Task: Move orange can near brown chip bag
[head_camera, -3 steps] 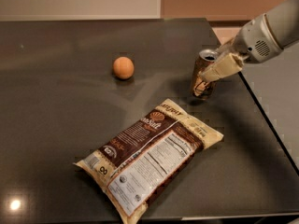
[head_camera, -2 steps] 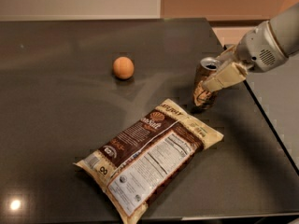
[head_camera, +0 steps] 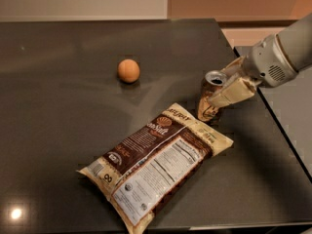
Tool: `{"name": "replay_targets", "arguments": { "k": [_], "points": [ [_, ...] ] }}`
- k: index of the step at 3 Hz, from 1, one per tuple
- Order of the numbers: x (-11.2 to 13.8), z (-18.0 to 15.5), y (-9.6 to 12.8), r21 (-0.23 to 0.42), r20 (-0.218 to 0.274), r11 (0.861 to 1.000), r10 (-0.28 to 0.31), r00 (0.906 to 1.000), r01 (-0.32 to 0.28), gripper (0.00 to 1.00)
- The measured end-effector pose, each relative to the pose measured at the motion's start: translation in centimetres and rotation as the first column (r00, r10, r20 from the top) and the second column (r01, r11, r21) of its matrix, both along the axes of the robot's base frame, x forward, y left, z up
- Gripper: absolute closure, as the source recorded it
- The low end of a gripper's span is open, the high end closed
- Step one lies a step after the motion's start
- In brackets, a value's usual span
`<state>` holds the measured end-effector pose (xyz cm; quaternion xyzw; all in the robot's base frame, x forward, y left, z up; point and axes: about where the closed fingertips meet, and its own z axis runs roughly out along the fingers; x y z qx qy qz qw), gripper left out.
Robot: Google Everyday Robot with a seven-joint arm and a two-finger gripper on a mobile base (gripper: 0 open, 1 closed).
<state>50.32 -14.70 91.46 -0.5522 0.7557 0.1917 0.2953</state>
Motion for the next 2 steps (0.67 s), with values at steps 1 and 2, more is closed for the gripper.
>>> {"name": "replay_targets", "arguments": {
  "k": [1, 2],
  "points": [
    [0.25, -0.44, 0.07, 0.003, 0.009, 1.000, 0.009, 0.9999, -0.009, 0.17],
    [0.83, -0.91, -0.11, 0.014, 0.020, 1.000, 0.025, 0.9995, -0.025, 0.00]
  ]
}}
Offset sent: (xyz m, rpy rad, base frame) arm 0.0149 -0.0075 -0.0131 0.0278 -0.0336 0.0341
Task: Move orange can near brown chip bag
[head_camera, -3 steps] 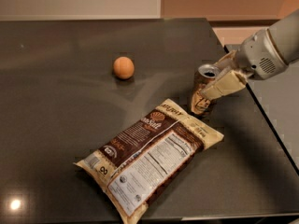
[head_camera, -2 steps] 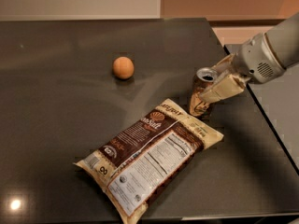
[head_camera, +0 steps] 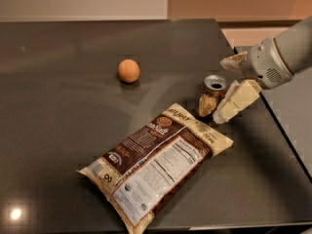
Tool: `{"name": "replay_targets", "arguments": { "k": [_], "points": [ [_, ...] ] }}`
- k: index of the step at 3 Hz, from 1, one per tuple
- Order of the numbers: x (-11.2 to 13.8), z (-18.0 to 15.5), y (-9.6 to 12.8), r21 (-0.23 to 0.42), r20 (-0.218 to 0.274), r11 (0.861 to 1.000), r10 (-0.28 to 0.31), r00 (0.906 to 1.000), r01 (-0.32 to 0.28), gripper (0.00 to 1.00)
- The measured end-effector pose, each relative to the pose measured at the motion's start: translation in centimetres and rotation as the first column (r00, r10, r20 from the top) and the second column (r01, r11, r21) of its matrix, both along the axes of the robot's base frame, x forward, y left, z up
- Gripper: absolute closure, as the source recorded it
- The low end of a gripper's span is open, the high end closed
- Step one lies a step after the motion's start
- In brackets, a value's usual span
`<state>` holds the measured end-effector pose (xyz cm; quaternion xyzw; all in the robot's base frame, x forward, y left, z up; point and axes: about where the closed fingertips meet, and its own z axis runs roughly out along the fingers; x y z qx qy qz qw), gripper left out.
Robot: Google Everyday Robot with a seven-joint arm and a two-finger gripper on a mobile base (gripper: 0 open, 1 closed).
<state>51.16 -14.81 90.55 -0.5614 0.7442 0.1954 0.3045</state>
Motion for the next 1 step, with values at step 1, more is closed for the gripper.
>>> {"name": "replay_targets", "arguments": {
  "k": [1],
  "points": [
    [0.00, 0.00, 0.01, 0.000, 0.000, 1.000, 0.000, 1.0000, 0.000, 0.00]
  ]
}}
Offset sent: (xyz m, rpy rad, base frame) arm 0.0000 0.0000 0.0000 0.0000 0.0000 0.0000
